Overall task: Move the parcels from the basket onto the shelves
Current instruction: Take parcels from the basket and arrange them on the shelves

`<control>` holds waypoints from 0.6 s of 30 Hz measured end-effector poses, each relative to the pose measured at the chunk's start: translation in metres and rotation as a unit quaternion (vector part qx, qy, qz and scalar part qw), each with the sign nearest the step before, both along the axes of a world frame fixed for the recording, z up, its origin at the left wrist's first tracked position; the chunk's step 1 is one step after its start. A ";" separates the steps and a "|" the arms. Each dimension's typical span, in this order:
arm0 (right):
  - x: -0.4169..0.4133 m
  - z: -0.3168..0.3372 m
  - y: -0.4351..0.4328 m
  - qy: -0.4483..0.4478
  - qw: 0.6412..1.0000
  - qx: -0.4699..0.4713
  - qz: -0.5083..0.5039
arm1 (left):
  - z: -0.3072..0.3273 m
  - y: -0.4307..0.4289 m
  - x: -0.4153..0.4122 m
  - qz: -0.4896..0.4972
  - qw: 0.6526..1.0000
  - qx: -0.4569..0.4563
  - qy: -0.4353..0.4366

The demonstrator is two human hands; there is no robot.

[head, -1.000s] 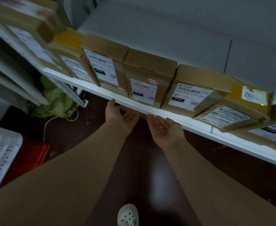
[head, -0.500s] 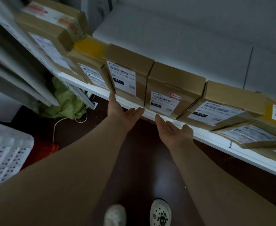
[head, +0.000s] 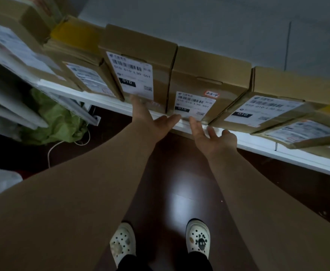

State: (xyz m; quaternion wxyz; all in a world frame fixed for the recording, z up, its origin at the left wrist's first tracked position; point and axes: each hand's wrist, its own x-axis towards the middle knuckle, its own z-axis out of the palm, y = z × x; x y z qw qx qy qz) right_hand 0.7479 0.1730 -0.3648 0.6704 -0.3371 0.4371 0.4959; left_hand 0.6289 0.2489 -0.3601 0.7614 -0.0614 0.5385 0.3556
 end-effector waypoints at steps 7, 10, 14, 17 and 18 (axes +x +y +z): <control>0.001 -0.003 0.005 -0.018 1.000 0.018 0.012 | -0.006 0.006 0.003 -0.038 0.998 0.047 0.016; 0.003 -0.006 0.009 -0.012 1.000 0.020 0.002 | -0.006 0.009 0.003 -0.026 0.999 0.027 0.001; 0.007 -0.008 0.012 -0.007 1.000 0.021 -0.010 | -0.005 0.013 0.006 -0.004 1.000 0.008 -0.014; 0.009 -0.008 0.015 -0.009 1.000 0.012 -0.016 | -0.005 0.014 0.009 0.008 1.000 0.005 -0.015; 0.009 -0.008 0.015 -0.013 1.000 0.010 -0.012 | -0.005 0.015 0.009 0.013 1.000 0.003 -0.015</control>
